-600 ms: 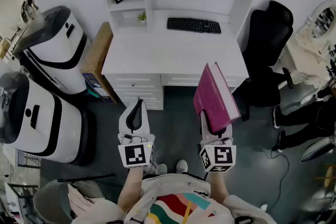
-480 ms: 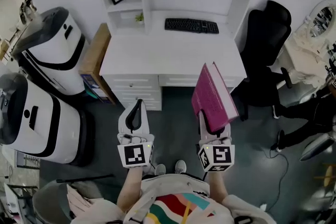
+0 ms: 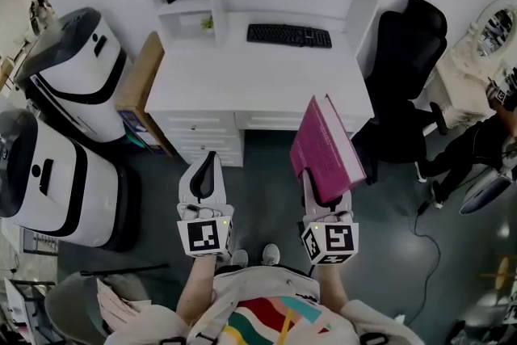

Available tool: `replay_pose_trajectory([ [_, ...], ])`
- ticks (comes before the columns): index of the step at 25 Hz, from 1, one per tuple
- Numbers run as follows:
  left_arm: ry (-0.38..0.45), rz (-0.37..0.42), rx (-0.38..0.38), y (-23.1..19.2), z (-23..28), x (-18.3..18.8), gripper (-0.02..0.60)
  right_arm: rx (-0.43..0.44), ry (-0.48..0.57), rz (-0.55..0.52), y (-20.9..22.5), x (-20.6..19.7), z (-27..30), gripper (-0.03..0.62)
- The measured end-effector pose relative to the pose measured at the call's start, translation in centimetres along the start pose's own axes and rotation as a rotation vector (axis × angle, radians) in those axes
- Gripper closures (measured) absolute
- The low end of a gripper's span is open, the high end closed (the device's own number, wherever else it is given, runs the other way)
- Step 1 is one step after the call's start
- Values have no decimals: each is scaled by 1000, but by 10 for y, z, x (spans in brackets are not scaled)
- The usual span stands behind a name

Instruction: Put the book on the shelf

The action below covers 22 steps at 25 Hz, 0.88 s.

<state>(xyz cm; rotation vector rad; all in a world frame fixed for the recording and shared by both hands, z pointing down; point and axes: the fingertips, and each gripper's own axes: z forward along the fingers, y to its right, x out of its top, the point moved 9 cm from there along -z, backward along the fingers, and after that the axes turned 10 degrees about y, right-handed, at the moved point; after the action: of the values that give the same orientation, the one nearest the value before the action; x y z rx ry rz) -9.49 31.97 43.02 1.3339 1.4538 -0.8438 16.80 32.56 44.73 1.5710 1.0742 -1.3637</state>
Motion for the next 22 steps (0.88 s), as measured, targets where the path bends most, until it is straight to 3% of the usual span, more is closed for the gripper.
replay_pose_trajectory([
  [13, 60, -18, -69, 51, 55, 1, 578, -46, 11, 60, 53, -9, -6, 454],
  [22, 86, -44, -48, 26, 125, -36, 578, 12, 30, 0, 67, -22, 82, 454],
])
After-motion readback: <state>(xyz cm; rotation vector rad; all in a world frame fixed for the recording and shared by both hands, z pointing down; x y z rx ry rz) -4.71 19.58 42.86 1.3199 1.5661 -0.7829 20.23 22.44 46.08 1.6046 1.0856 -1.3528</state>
